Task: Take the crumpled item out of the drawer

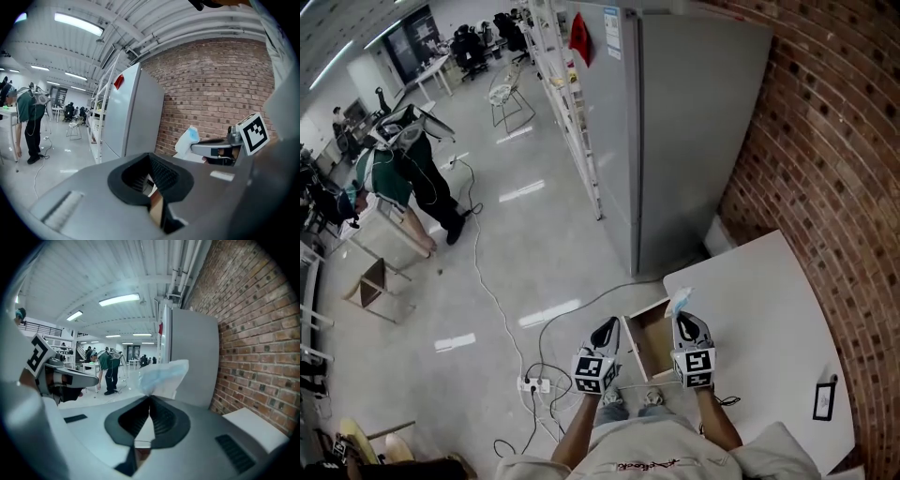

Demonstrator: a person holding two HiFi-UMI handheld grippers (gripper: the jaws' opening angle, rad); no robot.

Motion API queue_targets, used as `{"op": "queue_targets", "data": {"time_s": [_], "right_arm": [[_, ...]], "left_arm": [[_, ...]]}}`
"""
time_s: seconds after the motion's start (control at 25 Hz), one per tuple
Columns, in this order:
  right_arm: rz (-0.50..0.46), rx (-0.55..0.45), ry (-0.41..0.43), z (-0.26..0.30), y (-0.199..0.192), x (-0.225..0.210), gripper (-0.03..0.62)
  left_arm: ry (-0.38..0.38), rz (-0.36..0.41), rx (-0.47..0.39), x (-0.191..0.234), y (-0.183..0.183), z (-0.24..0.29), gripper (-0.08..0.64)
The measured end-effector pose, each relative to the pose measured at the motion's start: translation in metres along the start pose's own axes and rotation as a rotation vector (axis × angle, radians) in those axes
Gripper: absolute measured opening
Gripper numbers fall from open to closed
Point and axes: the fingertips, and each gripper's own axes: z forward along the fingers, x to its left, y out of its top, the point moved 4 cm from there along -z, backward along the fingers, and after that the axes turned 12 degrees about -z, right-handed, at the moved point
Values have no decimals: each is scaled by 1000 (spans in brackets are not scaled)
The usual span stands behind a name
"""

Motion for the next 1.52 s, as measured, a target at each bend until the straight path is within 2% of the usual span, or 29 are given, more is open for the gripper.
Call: {"op": "queue_targets", "data": {"time_s": [0.4, 0.68, 1.24, 1.52], "right_arm": [[-5, -56, -42, -8, 28, -24, 13], [-17, -92, -66, -9, 43, -35, 13], [-13, -107, -94, -7, 48, -48, 13], [-9, -103, -90, -8, 49, -38, 12]], "left_arm": [[14, 60, -76, 5, 47, -5, 9], [38, 49, -121, 10, 65, -12, 9], [10, 48, -129, 1, 76, 3, 9], [7, 52, -130, 4, 78, 0, 9]]}}
